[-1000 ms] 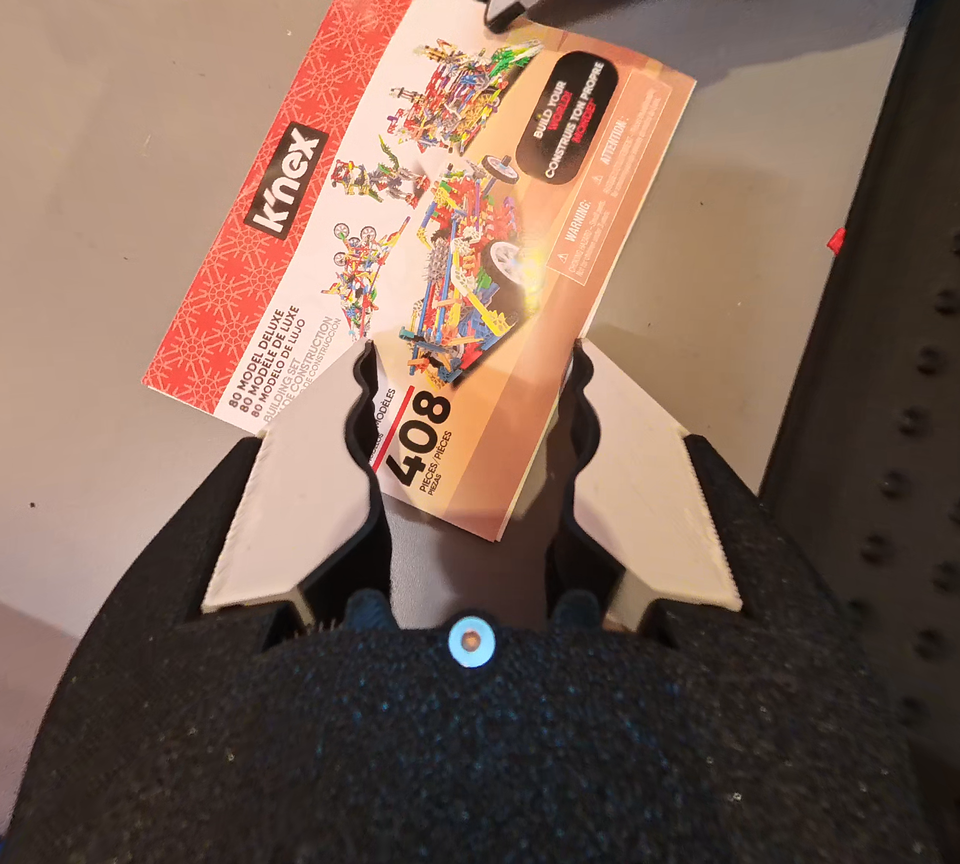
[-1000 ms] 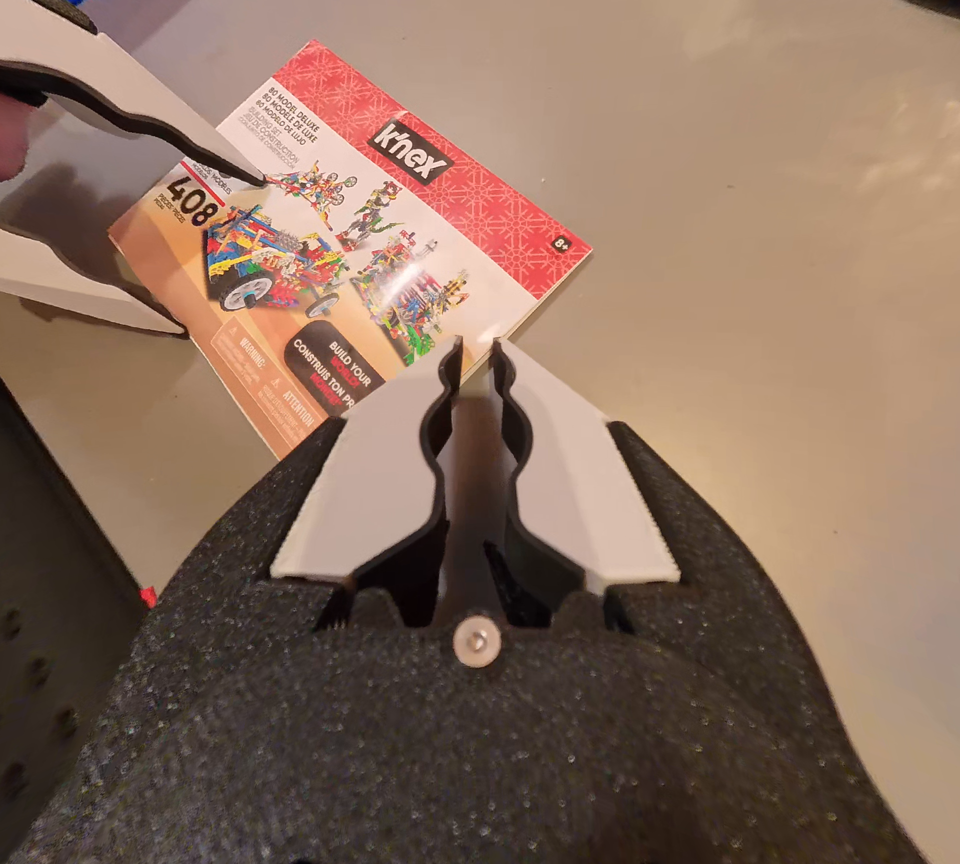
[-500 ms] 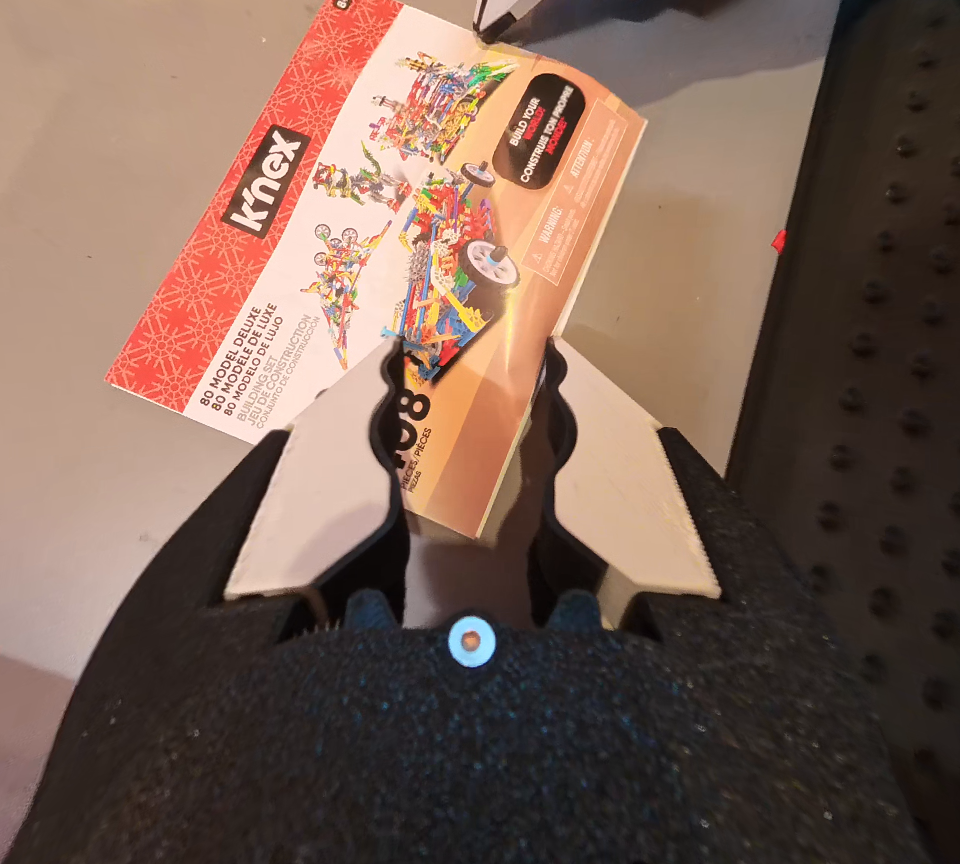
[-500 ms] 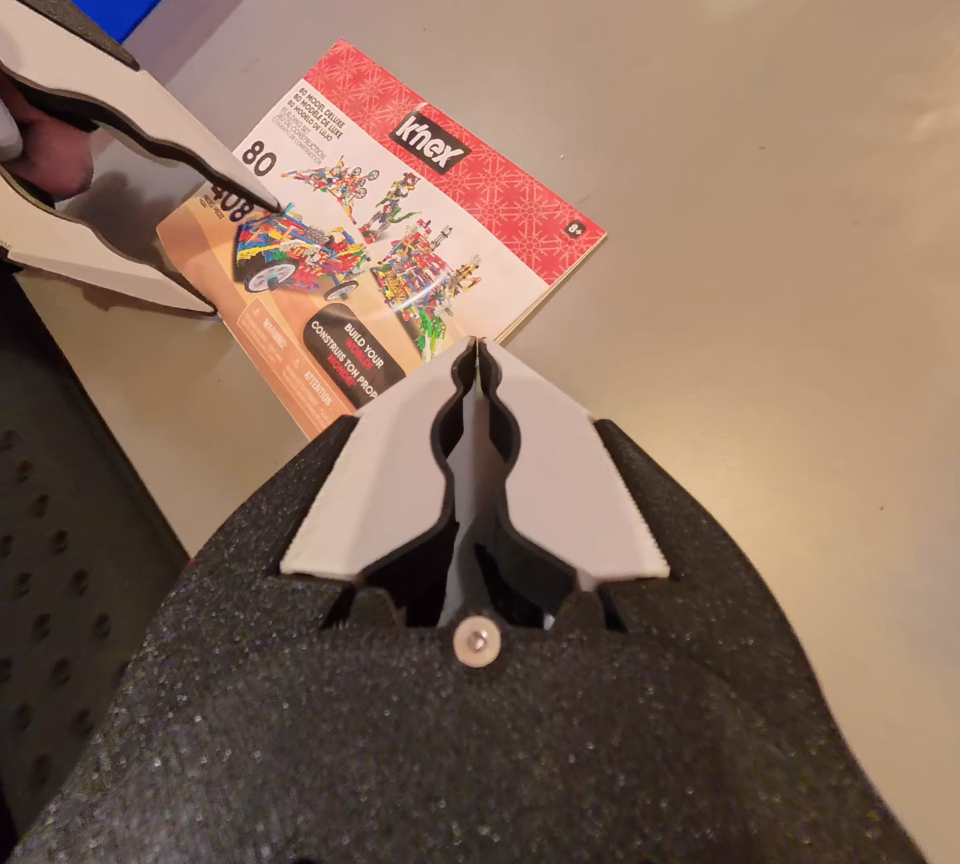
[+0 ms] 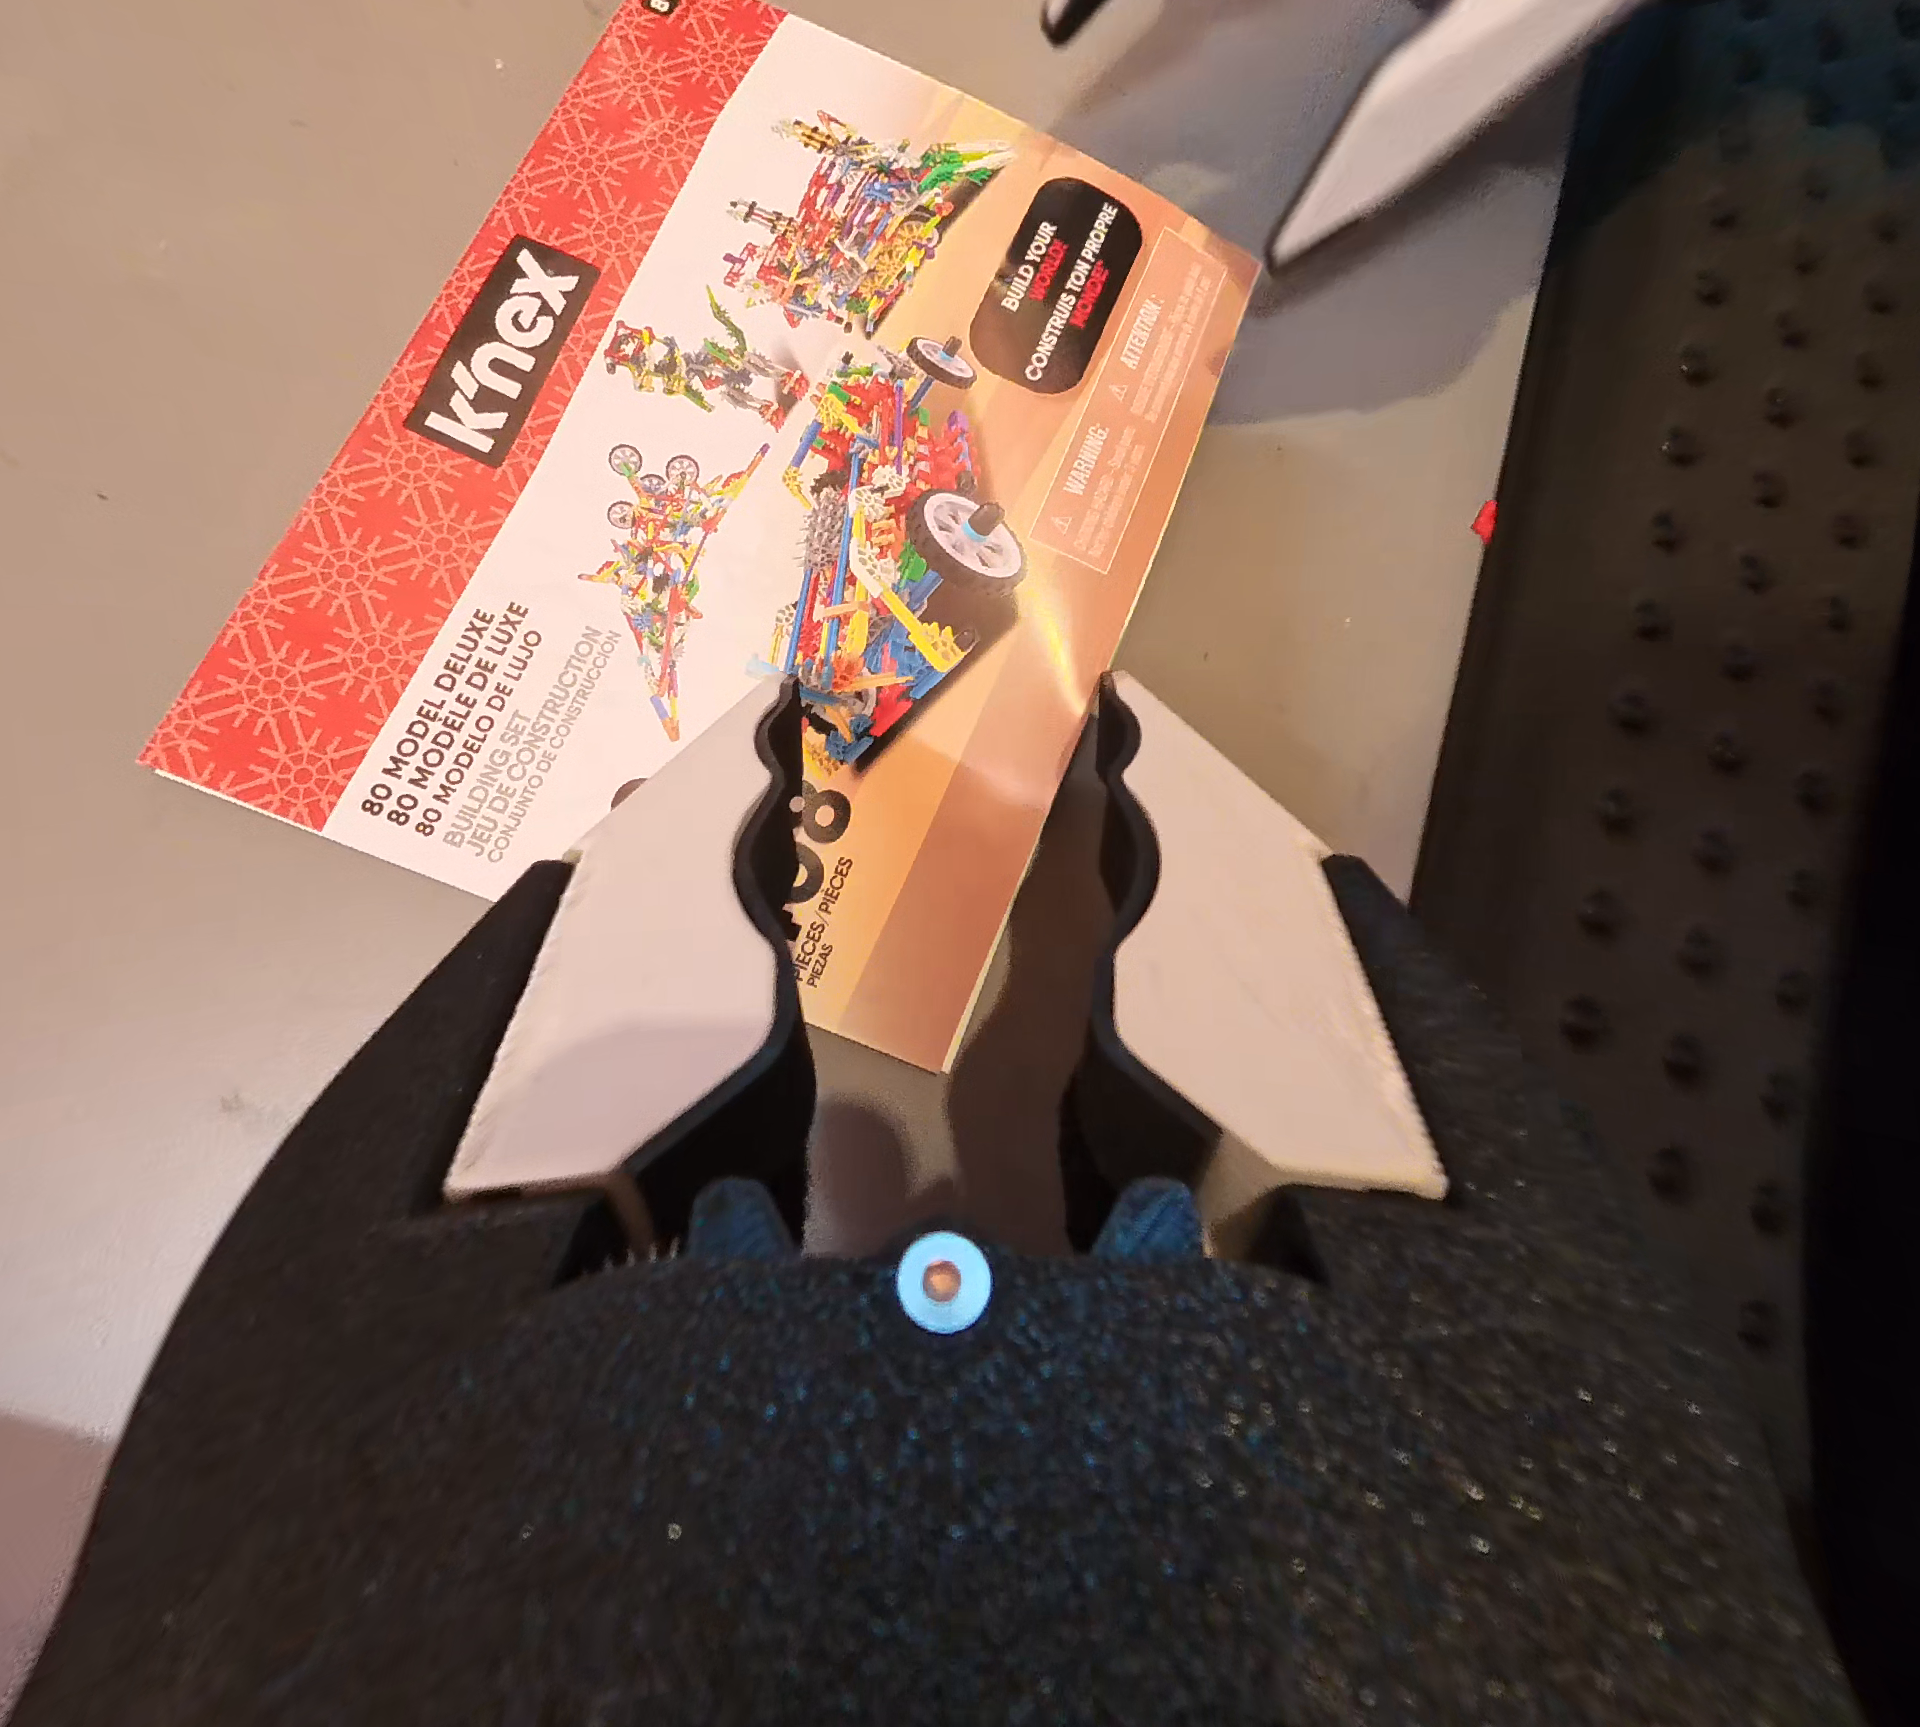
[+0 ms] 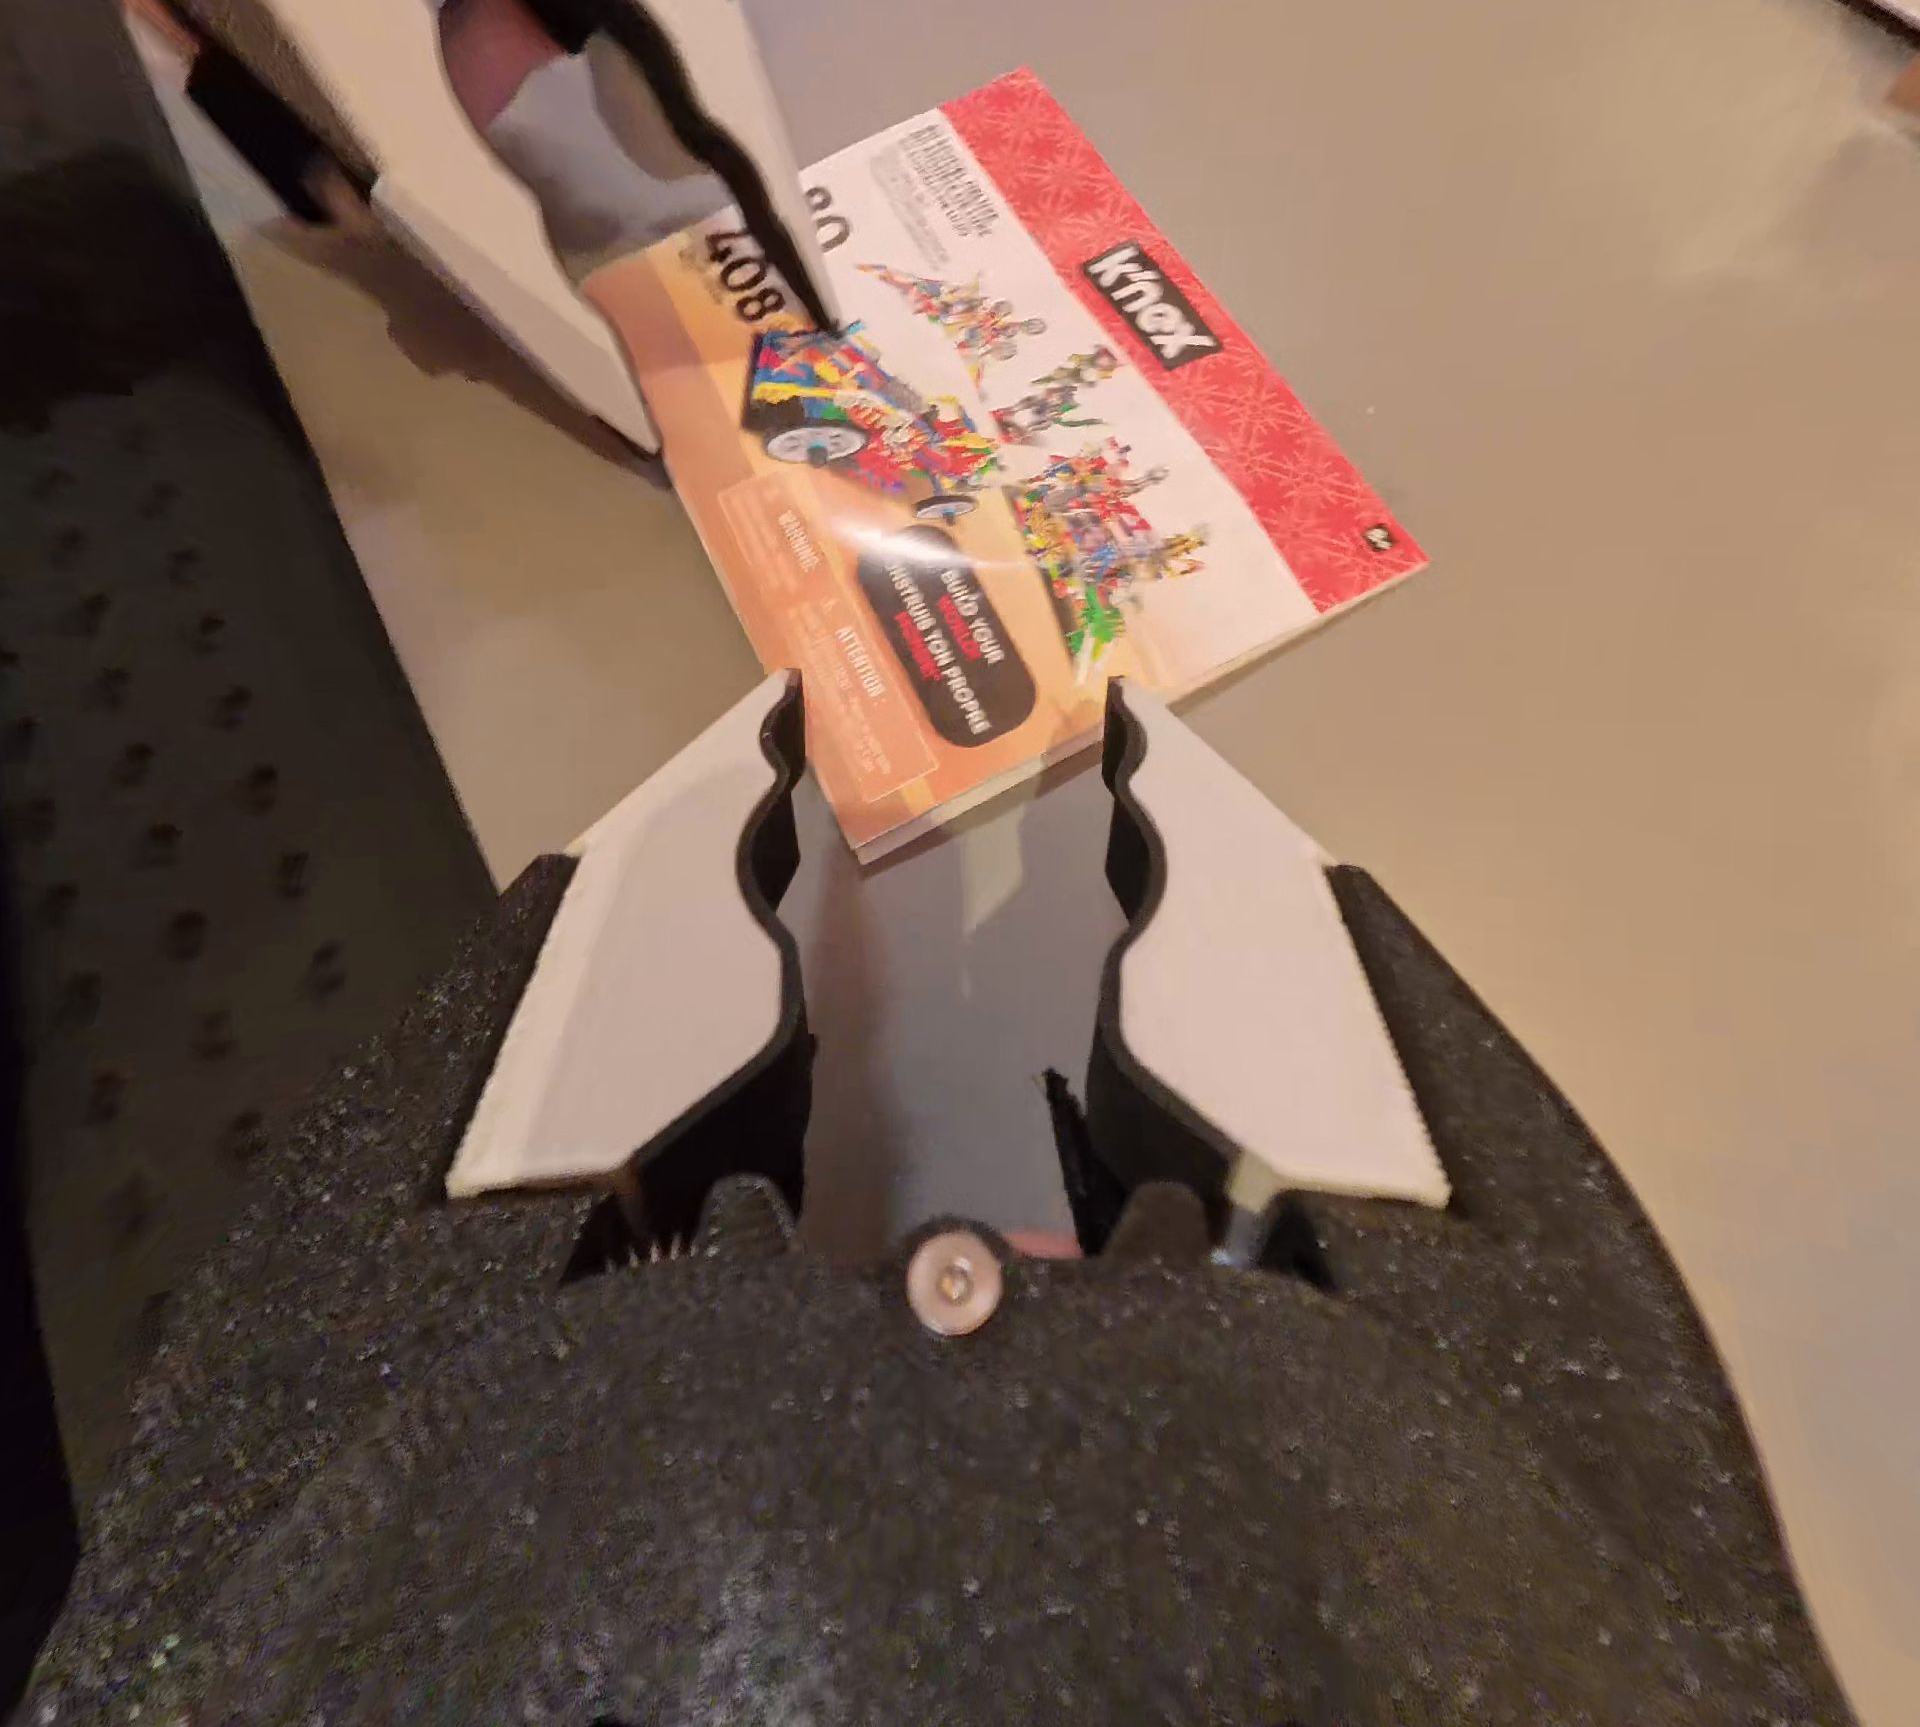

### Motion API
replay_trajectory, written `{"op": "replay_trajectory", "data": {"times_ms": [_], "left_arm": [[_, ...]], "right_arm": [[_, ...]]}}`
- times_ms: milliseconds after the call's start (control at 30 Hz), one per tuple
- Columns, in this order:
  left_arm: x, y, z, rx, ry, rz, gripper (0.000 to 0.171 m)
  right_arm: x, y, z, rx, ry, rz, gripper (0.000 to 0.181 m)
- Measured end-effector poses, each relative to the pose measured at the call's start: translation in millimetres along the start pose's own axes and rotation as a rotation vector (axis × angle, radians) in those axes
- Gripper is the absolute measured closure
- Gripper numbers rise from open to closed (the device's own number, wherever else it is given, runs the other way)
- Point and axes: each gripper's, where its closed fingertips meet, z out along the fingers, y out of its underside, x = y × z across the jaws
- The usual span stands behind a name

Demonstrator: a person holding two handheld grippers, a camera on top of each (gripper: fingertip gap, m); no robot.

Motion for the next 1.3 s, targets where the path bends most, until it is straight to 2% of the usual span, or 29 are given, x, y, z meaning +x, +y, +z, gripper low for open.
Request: {"op": "replay_trajectory", "data": {"times_ms": [100,133,267,367,600,800,1067,1167,1300], "left_arm": [[0,-1,-1,0.008,0.024,-0.02,0.117],[0,-1,-1,0.012,0.033,-0.03,0.117],[0,-1,-2,0.017,0.056,-0.04,0.117],[0,-2,-3,0.022,0.073,-0.049,0.117],[-2,-3,-3,0.046,0.083,-0.061,0.12],[-1,-3,-5,0.06,0.077,-0.057,0.116],[8,-21,-8,0.103,-0.148,0.126,0.109],[14,-22,-2,0.075,-0.246,0.233,0.114],[13,-19,4,0.046,-0.337,0.265,0.128]], "right_arm": [[-10,5,5,-0.035,0.027,-0.14,0.123],[-14,4,6,-0.026,0.034,-0.194,0.112],[-13,5,14,-0.036,0.096,-0.253,0.112],[-8,7,19,-0.06,0.158,-0.296,0.13],[-8,4,19,-0.054,0.202,-0.344,0.168],[-7,2,18,-0.053,0.209,-0.341,0.179],[-8,-3,17,-0.063,0.211,-0.317,0.181],[-9,-5,15,-0.072,0.214,-0.314,0.181],[-13,-8,12,-0.077,0.207,-0.317,0.181]]}}
